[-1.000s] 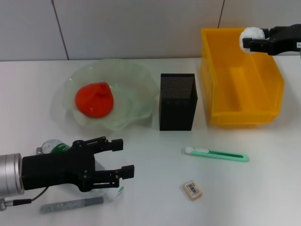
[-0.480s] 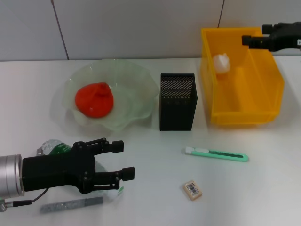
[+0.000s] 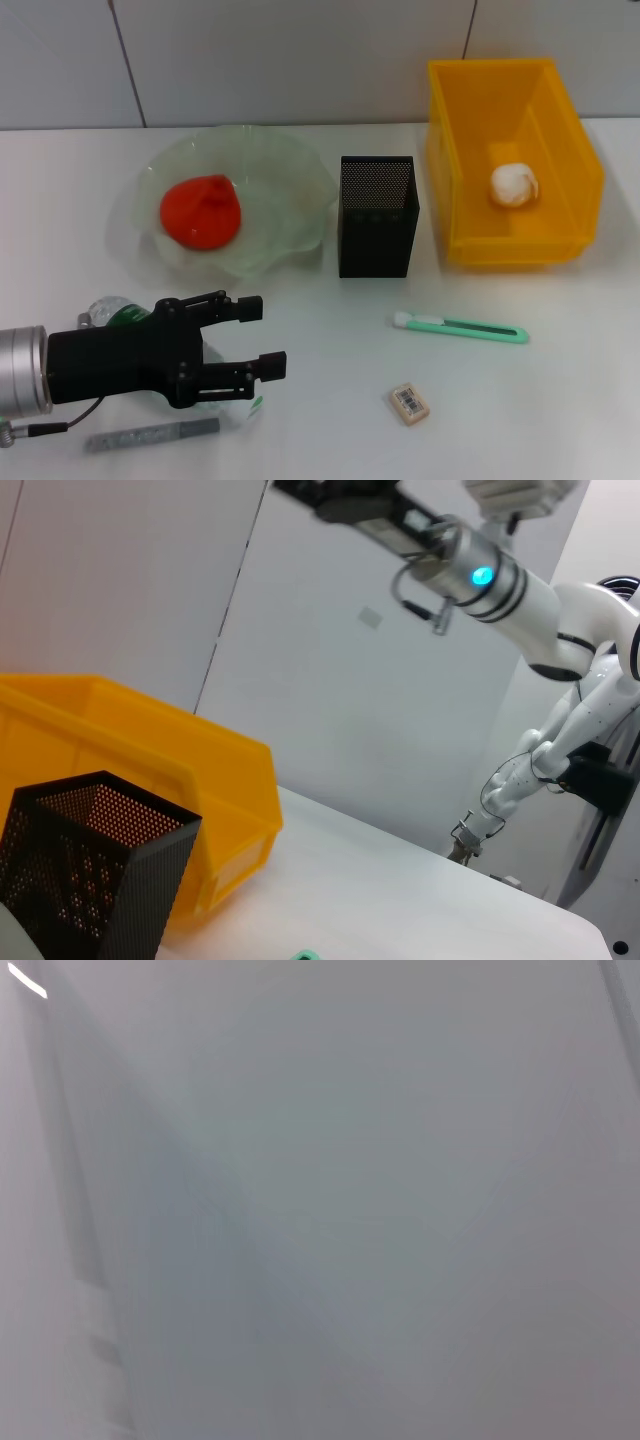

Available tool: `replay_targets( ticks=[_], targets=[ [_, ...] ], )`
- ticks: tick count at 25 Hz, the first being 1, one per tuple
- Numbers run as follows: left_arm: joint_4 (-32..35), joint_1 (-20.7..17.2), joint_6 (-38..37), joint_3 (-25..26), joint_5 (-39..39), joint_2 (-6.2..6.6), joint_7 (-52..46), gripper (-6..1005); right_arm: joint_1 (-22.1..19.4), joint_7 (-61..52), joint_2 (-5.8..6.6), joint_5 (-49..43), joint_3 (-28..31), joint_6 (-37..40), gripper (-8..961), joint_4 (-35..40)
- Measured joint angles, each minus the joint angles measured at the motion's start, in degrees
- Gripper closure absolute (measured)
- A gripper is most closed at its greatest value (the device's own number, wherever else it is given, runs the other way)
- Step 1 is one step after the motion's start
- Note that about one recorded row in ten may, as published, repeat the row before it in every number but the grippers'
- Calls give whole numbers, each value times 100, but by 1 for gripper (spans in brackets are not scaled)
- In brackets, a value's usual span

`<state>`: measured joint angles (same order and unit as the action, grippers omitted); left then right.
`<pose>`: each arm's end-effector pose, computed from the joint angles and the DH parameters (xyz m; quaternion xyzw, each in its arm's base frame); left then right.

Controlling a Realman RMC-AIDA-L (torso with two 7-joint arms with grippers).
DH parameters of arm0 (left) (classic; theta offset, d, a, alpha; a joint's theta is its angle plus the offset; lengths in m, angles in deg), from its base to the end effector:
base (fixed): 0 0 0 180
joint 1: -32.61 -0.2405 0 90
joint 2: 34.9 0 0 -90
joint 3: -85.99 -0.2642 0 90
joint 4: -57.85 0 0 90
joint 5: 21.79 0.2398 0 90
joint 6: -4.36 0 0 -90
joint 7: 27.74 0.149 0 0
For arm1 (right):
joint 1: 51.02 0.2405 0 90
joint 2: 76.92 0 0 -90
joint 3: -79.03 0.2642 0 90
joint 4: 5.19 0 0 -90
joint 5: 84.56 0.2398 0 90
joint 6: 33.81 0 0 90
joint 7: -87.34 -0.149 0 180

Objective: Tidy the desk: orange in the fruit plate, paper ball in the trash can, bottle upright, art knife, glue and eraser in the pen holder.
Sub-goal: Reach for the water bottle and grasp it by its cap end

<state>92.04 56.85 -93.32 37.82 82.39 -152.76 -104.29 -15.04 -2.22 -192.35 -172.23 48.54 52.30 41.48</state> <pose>-0.2893 0.3115 -0.0166 -0.9262 -0.2147 -0.3051 0.0554 0.2141 0.4302 0.1319 -0.8202 0.1710 0.4663 0.2838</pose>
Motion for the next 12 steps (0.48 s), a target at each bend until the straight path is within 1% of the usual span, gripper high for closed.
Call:
replay_targets(
  ticks=[1, 4, 5, 6, 7, 9, 10, 11, 12],
  targets=[
    [0, 0, 0, 0, 0, 0, 0, 158, 0, 0, 0, 0, 0, 0, 175, 0],
    [0, 2, -4, 15, -14, 0, 0, 158, -82, 116, 202, 234, 6, 1047, 175, -394],
    [0, 5, -5, 16, -14, 0, 0, 158, -137, 172, 285, 132, 5, 1603, 175, -508],
    [0, 8, -9, 18, -15, 0, 0, 158, -137, 172, 285, 132, 5, 1603, 175, -508],
    [0, 13, -13, 18, -15, 0, 0, 158, -160, 195, 313, -12, 6, 1843, 175, -515],
    [0, 17, -17, 19, -15, 0, 0, 158, -185, 232, 346, -430, 24, 2210, 176, -490],
    [0, 17, -19, 19, -14, 0, 0, 158, -189, 266, 364, -957, 31, 2478, 176, -447],
    [0, 18, -24, 19, -8, 1, 0, 158, -189, 266, 364, -957, 31, 2478, 176, -447],
    [0, 18, -26, 18, -7, 3, 0, 158, -189, 296, 365, -1218, 21, 2571, 176, -424]
  ],
)
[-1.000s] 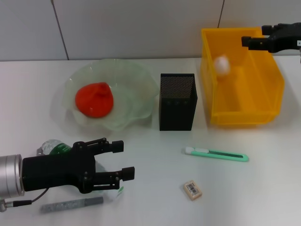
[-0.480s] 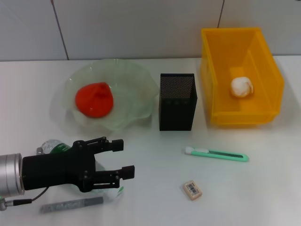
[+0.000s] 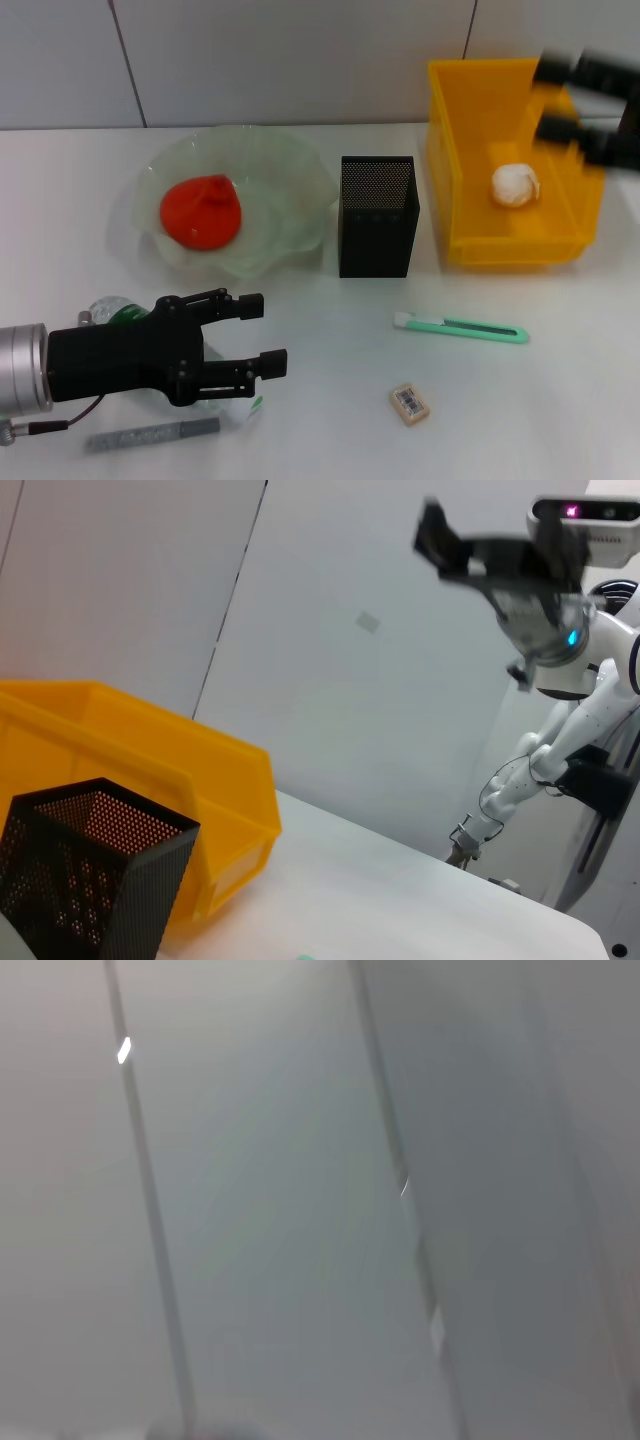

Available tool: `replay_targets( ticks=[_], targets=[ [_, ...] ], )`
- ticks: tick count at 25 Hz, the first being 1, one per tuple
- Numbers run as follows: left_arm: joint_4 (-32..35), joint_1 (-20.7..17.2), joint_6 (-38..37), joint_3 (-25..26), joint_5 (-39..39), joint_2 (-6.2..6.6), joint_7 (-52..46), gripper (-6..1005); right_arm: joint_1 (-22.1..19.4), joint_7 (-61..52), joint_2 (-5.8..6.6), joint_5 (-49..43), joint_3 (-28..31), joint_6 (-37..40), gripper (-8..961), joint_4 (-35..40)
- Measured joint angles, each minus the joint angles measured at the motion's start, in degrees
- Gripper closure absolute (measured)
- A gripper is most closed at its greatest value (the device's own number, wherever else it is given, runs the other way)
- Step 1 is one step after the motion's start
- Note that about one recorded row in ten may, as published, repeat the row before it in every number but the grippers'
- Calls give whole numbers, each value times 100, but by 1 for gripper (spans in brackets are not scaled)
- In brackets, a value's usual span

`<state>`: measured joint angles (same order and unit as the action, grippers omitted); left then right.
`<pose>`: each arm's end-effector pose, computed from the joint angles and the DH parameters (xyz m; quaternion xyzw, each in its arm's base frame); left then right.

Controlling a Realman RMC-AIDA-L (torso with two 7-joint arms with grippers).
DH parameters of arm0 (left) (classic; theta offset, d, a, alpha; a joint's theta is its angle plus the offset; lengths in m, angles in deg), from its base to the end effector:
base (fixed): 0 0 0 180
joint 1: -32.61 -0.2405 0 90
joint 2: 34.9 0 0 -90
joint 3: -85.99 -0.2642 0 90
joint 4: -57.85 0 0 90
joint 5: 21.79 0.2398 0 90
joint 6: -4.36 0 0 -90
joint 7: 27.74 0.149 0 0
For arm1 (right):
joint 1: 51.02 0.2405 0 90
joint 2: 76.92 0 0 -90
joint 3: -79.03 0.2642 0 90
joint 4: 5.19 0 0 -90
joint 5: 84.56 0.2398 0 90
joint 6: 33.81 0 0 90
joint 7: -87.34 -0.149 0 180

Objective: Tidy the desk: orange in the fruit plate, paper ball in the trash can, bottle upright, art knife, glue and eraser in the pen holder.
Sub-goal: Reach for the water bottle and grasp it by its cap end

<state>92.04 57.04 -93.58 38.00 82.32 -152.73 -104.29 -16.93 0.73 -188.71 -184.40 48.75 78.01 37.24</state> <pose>-0.2881 0.3123 -0.0157 -0.9260 -0.2127 -0.3072 0.0546 0.2312 0.3637 0.1079 -0.9041 0.1145 0.4021 0.0881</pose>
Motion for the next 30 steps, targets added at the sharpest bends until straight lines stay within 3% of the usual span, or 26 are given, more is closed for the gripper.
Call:
replay_targets(
  ticks=[8, 16, 18, 21, 22, 25, 26, 27, 28, 30],
  targets=[
    [0, 31, -10, -42, 16, 85, 0, 158, 54, 248, -32, -2065, -156, -54, 177, 40],
    [288, 146, -57, -329, 31, 229, 0, 158, 41, 375, -43, -2316, -332, -169, 177, -11],
    [611, 286, -91, -603, 161, 329, -12, 158, 145, 376, -18, -2483, -344, -154, 177, -22],
    [781, 411, -130, -690, 295, 374, -28, 158, 214, 307, -4, -2567, -381, -122, 178, -29],
    [1023, 636, -254, -728, 625, 418, -46, 158, 226, 273, 0, -2574, -408, -117, 178, -28],
    [1615, 913, -475, -738, 1400, 350, -62, 158, 274, 118, 22, -2595, -489, -135, 178, -13],
    [1955, 1014, -522, -779, 1877, 244, -59, 158, 285, 71, 32, -2598, -484, -155, 178, -11],
    [1955, 1014, -522, -779, 1877, 244, -59, 158, 285, 71, 32, -2598, -484, -155, 178, -11],
    [2271, 1086, -526, -869, 2351, 111, -13, 158, 317, -18, 50, -2598, -458, -193, 178, -4],
    [2403, 1113, -518, -913, 2564, 57, 27, 159, 337, -71, 54, -2590, -444, -218, 178, -1]
  ],
)
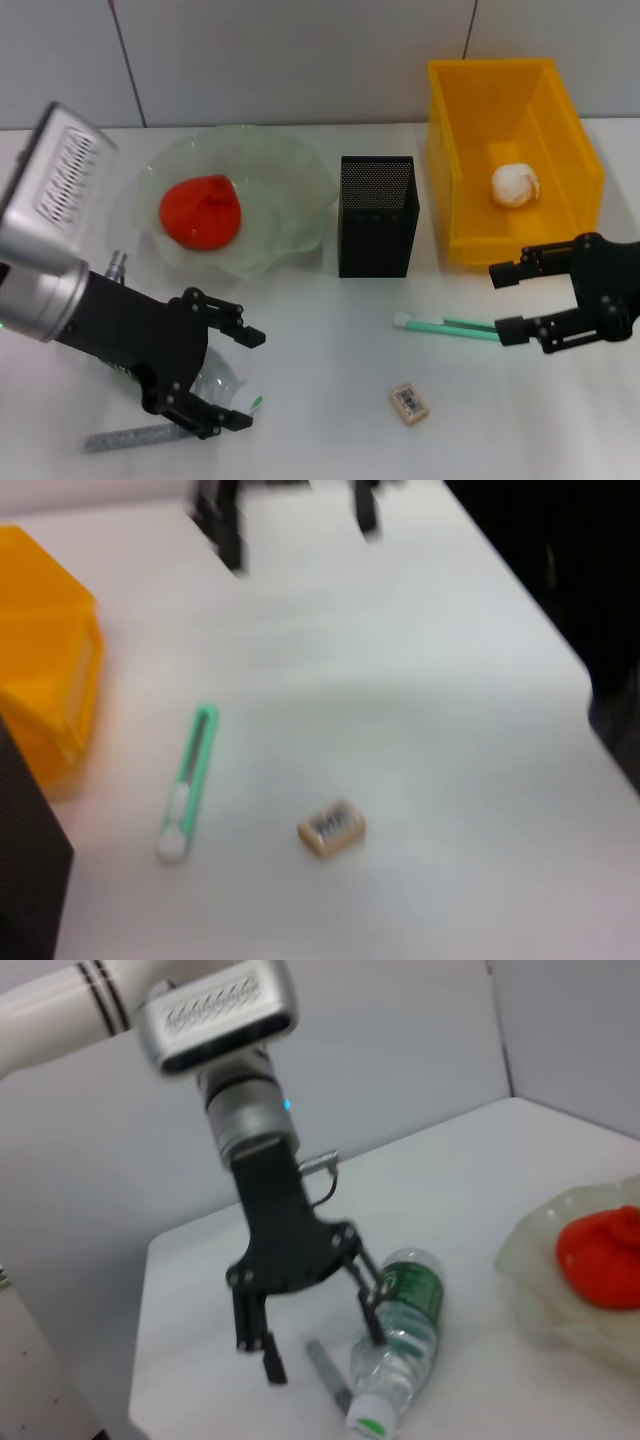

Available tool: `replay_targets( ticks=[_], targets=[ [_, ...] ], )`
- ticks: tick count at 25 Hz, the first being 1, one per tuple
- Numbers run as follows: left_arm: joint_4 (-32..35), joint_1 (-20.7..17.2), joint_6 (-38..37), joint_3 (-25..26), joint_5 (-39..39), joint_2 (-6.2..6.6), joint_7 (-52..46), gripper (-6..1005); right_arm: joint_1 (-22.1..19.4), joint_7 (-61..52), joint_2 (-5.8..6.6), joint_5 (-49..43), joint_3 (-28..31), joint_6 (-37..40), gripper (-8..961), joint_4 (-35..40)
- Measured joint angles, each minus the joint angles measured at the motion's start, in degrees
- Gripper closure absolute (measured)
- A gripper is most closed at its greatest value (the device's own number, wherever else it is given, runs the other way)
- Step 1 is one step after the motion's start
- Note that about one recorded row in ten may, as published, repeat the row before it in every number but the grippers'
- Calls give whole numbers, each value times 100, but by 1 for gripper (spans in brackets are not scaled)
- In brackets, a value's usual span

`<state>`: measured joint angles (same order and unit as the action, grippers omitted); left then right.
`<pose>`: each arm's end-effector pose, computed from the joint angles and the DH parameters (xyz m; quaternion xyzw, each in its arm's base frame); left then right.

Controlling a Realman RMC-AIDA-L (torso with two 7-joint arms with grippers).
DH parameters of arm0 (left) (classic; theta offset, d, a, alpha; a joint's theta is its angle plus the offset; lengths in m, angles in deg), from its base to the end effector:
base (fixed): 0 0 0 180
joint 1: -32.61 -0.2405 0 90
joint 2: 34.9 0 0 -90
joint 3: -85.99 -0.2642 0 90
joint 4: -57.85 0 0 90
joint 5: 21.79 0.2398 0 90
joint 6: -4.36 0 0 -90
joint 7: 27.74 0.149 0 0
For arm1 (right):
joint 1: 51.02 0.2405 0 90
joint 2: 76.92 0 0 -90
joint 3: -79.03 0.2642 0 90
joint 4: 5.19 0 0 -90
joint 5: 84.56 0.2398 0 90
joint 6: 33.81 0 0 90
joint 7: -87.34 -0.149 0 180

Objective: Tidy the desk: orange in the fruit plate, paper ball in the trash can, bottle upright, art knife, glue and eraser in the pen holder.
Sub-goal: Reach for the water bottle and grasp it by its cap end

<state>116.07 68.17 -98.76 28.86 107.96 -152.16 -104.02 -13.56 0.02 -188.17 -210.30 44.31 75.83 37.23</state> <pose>-0.2203 0.3622 0.0113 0.9982 -0.0514 0.0140 0.0275 0.2570 0.3632 0.0652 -0.9683 0.1730 0.1800 0.0049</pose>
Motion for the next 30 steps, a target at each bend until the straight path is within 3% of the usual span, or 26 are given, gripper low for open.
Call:
replay_targets(
  ticks=[2, 3, 5, 6, 10, 13, 21, 30],
  targets=[
    [118, 17, 31, -68, 147, -41, 55, 159, 48, -95, 4, 23, 10, -75, 178, 1],
    [348, 47, 256, -559, 383, -104, 166, 159, 81, -179, 5, 29, 10, -186, 178, -2],
    [348, 47, 256, -559, 383, -104, 166, 159, 90, -220, 6, 29, 5, -252, 178, -3],
    [433, 73, 591, -975, 519, -92, 203, 159, 118, -260, 7, 30, 6, -303, 178, -5],
    [440, 102, 663, -1086, 643, -105, 241, 159, 157, -317, 7, 33, 21, -321, 178, -11],
    [569, 139, 960, -1624, 838, -125, 192, 159, 165, -356, 11, 46, 28, -339, 178, -3],
    [659, 51, 1339, -2170, 1004, -135, 132, 159, 146, -307, 16, 51, 28, -451, 178, 3],
    [684, 29, 1381, -2412, 1214, -148, 149, 159, 136, -277, 16, 51, 30, -498, 178, -13]
  ],
)
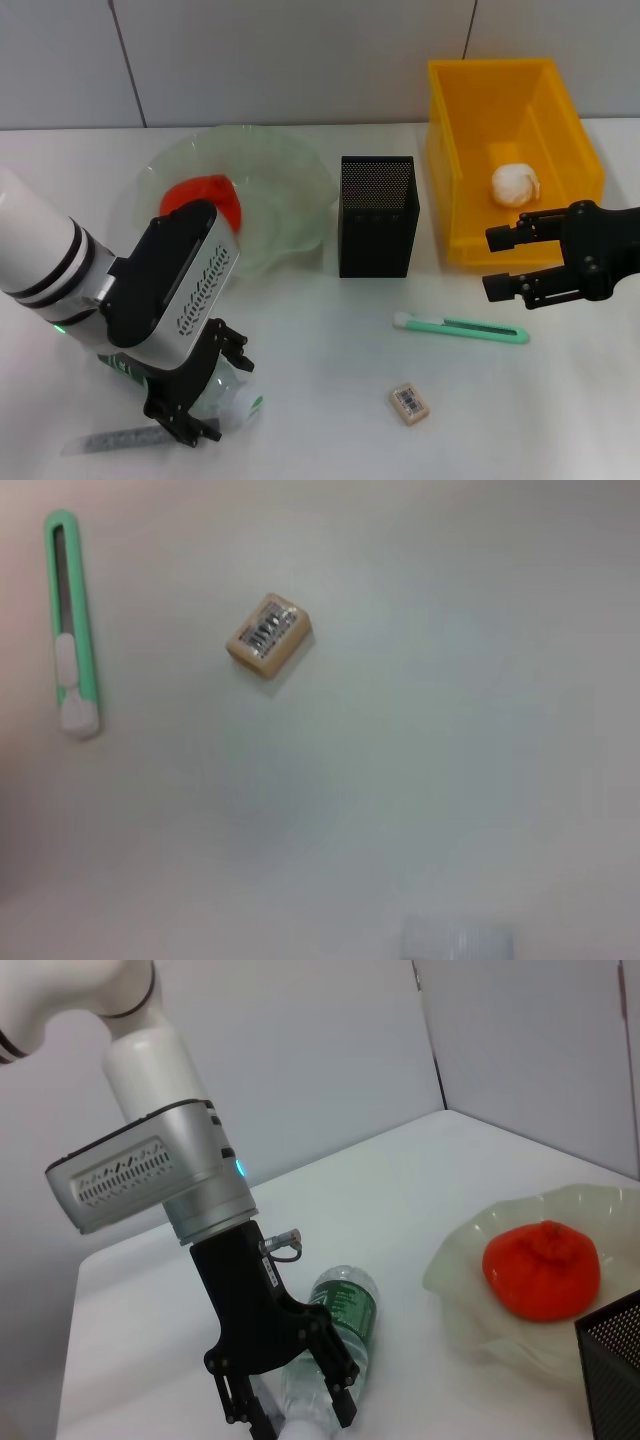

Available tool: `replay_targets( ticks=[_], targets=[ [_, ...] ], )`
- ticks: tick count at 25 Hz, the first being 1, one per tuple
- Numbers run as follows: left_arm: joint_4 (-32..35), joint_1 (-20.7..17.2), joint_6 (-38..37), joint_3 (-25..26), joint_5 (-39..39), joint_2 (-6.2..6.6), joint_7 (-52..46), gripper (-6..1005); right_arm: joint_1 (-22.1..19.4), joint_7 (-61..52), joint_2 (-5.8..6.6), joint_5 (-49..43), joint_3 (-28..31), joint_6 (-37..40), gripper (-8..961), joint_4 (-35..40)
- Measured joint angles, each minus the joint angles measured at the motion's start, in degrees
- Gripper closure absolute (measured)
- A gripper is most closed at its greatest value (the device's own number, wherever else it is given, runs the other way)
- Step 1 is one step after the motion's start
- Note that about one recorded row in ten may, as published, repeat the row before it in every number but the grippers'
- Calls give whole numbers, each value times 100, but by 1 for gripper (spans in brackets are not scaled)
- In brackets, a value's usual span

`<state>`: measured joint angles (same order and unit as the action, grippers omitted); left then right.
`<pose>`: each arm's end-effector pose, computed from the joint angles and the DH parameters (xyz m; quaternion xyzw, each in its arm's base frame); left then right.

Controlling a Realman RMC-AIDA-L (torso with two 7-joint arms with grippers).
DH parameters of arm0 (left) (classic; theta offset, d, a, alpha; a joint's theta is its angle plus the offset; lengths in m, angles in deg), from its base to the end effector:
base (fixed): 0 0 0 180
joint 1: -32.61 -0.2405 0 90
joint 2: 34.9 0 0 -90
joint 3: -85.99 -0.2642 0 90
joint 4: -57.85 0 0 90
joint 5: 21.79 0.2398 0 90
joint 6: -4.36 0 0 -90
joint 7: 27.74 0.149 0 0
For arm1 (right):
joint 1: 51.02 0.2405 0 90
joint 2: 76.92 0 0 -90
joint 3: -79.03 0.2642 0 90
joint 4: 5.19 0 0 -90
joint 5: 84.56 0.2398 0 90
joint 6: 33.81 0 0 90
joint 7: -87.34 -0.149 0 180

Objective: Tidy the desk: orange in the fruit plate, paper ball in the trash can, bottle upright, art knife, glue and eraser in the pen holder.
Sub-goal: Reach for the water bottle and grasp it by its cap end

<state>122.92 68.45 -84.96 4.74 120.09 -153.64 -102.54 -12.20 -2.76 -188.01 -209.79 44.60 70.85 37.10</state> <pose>-0.2040 0.3714 -0.0437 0.9552 -0.2219 -0.1912 0.0432 0.2527 0.3820 0.0667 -0.9642 0.1925 0.1773 0.0433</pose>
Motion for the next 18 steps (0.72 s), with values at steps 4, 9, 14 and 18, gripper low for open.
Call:
replay_targets(
  ticks=[4, 9, 14, 18],
  targets=[
    [83, -20, 5, -47, 57, 0, 22, 178, 4, -75, -9, 0, 4, -25, 178, -12],
    [219, -45, 12, -271, 170, -1, 7, 250, -30, -118, -37, 58, 7, -15, 179, -11],
    [298, -36, -4, -345, 205, -1, -11, 292, -36, -133, -43, 65, 7, 1, 179, -12],
    [368, -31, -3, -377, 207, -1, -17, 308, -31, -148, -40, 74, 7, 17, 179, 5]
  ],
)
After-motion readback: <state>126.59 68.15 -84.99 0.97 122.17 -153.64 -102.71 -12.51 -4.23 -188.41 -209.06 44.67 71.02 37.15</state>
